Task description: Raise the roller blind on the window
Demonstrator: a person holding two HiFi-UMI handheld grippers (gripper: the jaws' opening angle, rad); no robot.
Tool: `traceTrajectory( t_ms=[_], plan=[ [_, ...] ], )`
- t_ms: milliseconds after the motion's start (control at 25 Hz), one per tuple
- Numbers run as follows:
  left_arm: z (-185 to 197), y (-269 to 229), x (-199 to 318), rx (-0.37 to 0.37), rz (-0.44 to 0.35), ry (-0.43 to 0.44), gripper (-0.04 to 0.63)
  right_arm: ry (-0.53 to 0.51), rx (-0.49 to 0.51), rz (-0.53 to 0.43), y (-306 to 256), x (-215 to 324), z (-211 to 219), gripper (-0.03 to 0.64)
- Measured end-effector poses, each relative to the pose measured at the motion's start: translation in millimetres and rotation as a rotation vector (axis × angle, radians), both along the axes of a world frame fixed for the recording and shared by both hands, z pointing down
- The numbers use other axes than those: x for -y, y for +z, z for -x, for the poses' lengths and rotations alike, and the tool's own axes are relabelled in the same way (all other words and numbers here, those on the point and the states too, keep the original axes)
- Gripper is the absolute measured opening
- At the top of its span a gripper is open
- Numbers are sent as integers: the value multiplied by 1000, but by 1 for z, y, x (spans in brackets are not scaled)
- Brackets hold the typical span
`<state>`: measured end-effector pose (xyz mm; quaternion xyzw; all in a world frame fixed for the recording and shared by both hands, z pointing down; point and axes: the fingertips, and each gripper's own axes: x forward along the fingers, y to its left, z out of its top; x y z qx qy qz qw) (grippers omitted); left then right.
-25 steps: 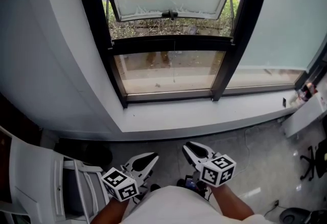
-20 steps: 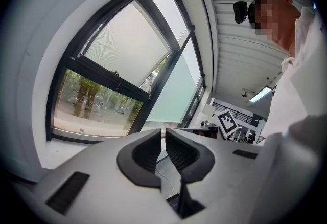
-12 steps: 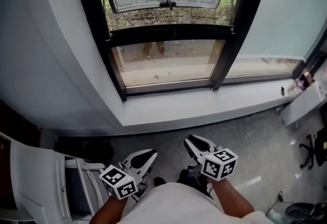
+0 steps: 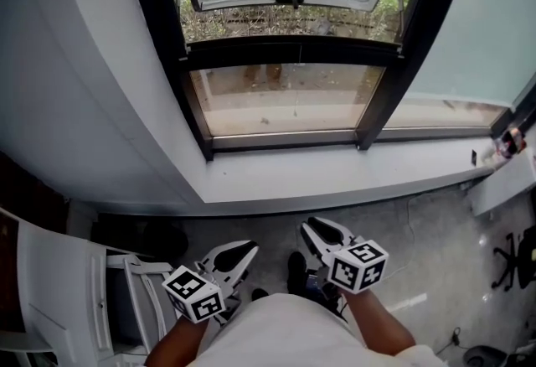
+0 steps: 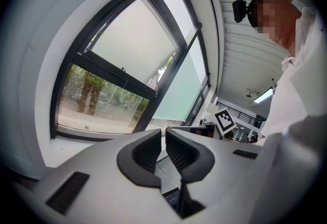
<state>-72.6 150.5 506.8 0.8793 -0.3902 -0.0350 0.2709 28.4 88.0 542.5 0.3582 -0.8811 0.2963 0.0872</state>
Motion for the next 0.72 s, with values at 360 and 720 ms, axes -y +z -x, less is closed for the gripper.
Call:
traceTrajectory(
  t_ms=[360,720],
  plan=[
    [-30,-5,75,18,-1,-26,46,-81,-31,14,12,63,-13,80],
    [-75,-1,140,12,5,-66,46,-193,-145,-19,29,112,-45,80]
  ],
)
